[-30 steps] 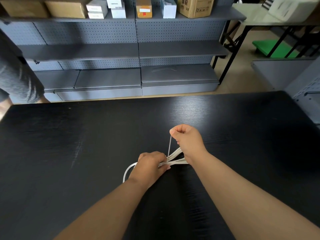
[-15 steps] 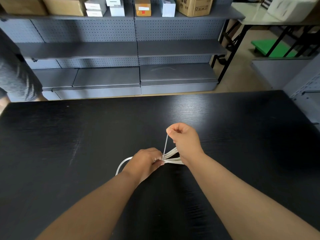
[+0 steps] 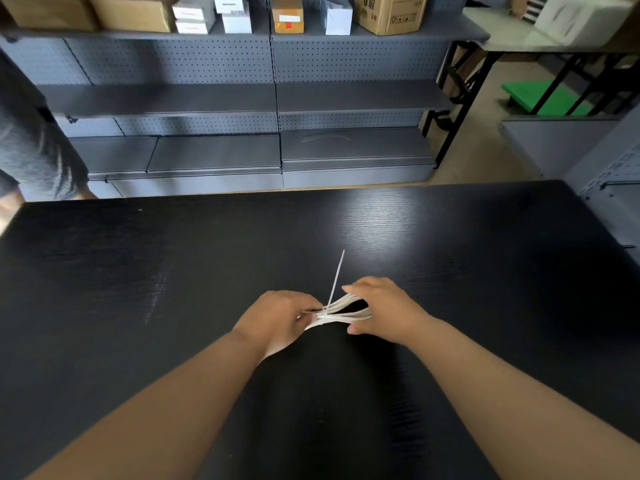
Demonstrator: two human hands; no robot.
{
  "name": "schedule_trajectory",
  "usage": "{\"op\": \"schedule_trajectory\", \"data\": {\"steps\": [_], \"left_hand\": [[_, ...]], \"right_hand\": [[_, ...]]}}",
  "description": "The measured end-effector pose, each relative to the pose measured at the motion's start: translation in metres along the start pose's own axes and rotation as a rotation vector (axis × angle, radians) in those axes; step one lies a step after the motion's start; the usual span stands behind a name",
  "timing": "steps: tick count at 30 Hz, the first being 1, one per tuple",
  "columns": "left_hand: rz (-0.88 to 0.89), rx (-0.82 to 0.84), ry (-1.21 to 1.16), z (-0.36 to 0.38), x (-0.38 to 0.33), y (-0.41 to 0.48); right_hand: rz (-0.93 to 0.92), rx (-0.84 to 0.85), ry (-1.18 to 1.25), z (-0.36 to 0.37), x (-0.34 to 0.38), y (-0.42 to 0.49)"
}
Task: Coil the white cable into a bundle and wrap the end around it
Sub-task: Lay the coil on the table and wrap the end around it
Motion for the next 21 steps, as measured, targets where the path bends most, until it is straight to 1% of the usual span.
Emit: {"op": "schedule_trajectory", "data": {"steps": [4, 11, 15, 19, 21], "left_hand": [[-0.005, -0.024, 0.077, -0.016, 0.016, -0.016], [-0.009, 0.106, 0.175, -0.049, 0.037, -0.043], [-0.035, 0.194, 0.173, -0.050, 0.041, -0.057], [0.056, 0.232, 0.211, -0.042, 0.043, -0.069], [0.164, 0.222, 0.253, -0.040, 0.043, -0.073]], "right_hand": [[-0.009, -0.033, -0.060, 0.001, 0.001, 0.000], [0.020, -0.076, -0.075, 0.004, 0.004, 0.001], [0.033, -0.086, -0.071, 0.005, 0.005, -0.001], [0.051, -0.093, -0.087, 0.005, 0.007, -0.001], [0.064, -0.093, -0.092, 0.004, 0.009, -0.002]]}}
Point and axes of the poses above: each hand's wrist, its own y-axis towards the middle knuckle, its own z-axis out of the palm, x = y × z, the point moved 1 cm from there along y, towards the middle knuckle, and after that the axes turned 9 degrees about z, right-handed, at the moved point
